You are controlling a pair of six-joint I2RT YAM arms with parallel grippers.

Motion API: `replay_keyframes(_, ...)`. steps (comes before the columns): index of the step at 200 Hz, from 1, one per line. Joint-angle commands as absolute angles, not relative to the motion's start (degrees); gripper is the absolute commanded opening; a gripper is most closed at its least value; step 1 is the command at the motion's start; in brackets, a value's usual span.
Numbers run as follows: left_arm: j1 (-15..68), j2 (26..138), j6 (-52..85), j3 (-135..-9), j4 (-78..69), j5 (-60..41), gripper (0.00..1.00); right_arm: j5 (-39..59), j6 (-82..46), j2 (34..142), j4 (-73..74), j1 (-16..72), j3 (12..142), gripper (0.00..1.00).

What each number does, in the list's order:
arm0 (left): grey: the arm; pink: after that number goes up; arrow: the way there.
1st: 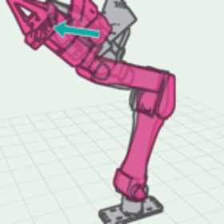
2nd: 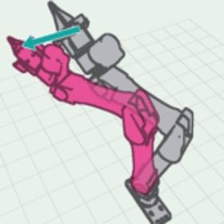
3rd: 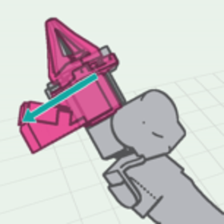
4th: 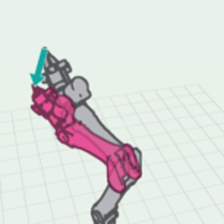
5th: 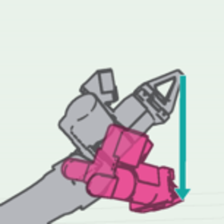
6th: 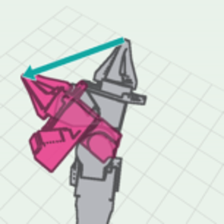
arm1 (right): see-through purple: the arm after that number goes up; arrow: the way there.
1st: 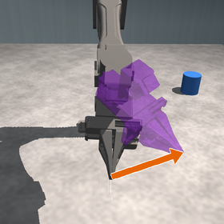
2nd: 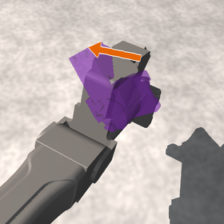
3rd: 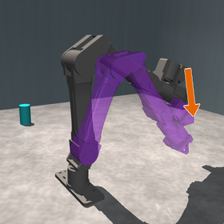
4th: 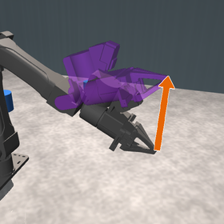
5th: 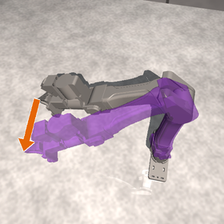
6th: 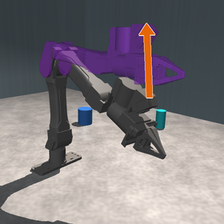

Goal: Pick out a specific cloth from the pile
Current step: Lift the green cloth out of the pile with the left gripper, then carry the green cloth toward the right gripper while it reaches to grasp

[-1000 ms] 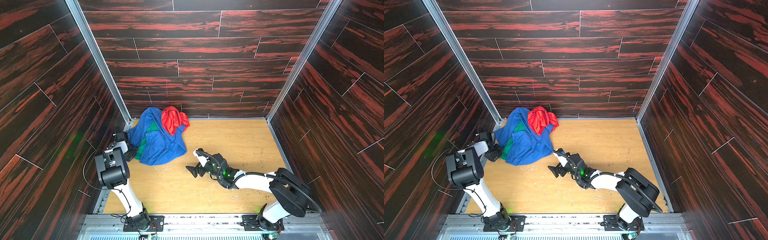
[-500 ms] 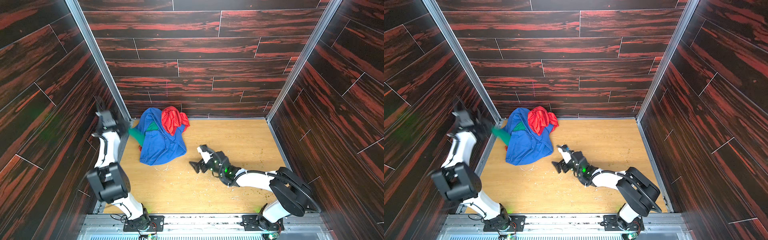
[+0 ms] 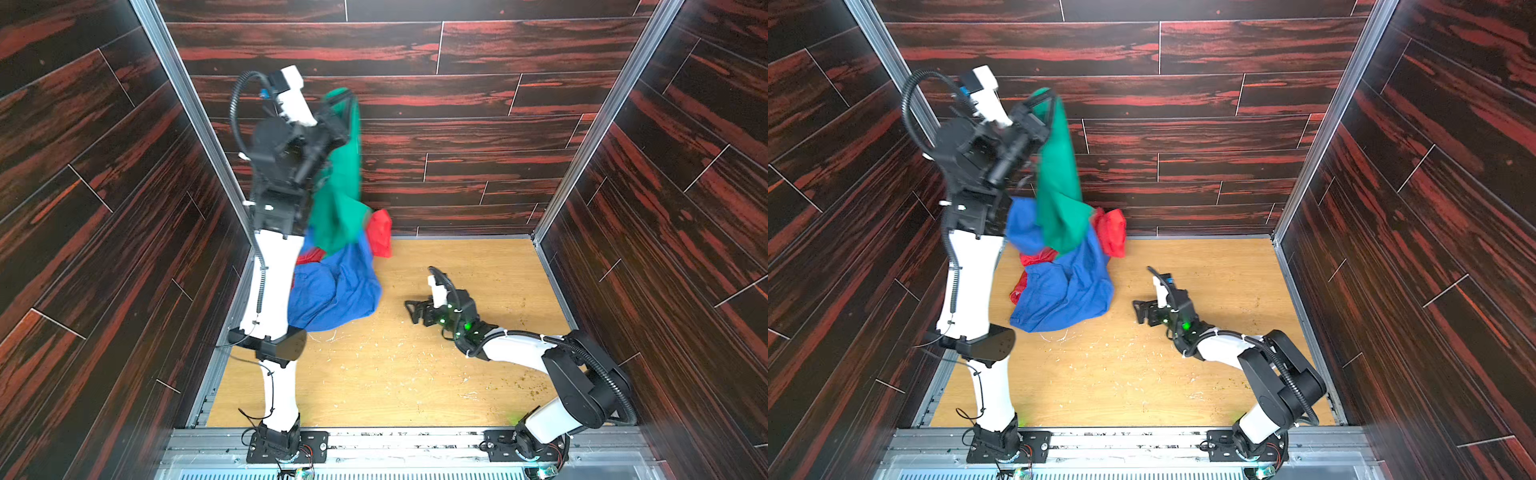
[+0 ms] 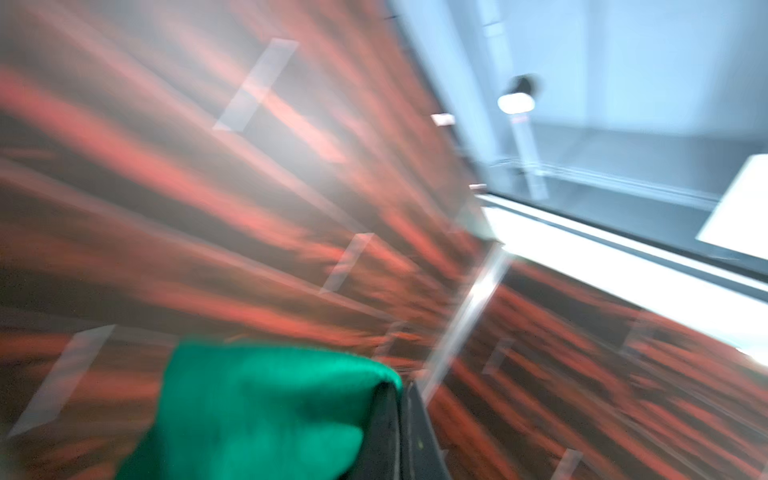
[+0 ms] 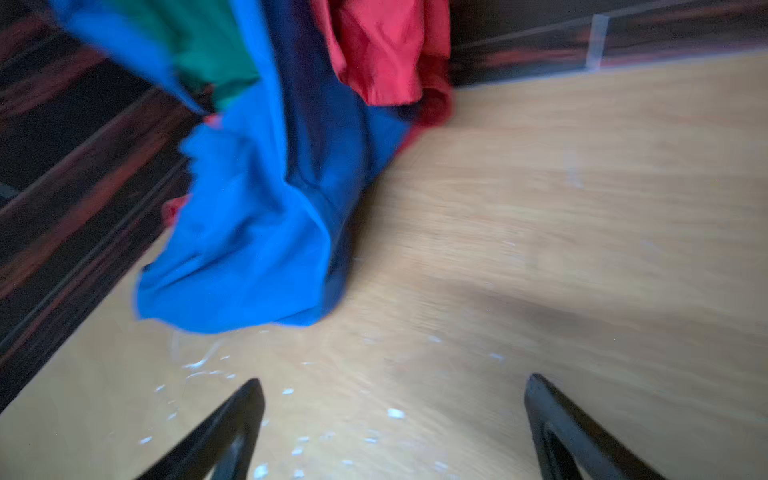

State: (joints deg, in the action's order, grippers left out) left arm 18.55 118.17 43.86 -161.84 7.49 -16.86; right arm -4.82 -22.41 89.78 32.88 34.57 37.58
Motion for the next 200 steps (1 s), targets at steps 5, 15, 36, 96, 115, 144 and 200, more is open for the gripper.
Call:
replay_keyframes(5, 26.6, 122.3, 37.4, -163.8, -4.2, -22.6, 0.00, -9.7, -24.0, 83.8, 31.8, 33.3, 34.8, 0.98)
replay_keyframes(15, 30.3, 123.7, 32.3, -164.4, -4.9, -24.4, 0.00, -11.4, -24.3, 82.0, 31.0, 32.9, 34.1, 0.98)
replay_keyframes(36, 35.8, 125.3, 22.2, -163.6, 0.7, -20.3, 0.00, -14.9, -25.0, 76.6, 27.6, 32.2, 31.7, 0.98)
replay_keyframes(96, 36.3, 127.9, 17.1, -150.6, 10.9, -7.9, 0.00, -16.4, -28.9, 55.9, 10.2, 32.3, 24.4, 0.98)
replay_keyframes(115, 36.2, 128.0, 15.8, -146.3, 14.2, -13.1, 0.00, -17.3, -29.2, 51.2, 7.5, 32.2, 22.6, 0.98)
replay_keyframes(144, 36.1, 130.3, 10.5, -146.1, 28.6, -28.5, 0.37, -19.8, -27.6, 50.6, 5.1, 32.2, 24.0, 0.99)
replay_keyframes(200, 36.2, 105.7, -2.2, -114.2, 35.5, -4.1, 0.99, -15.8, -22.6, 71.0, 8.7, 32.1, 34.9, 0.99)
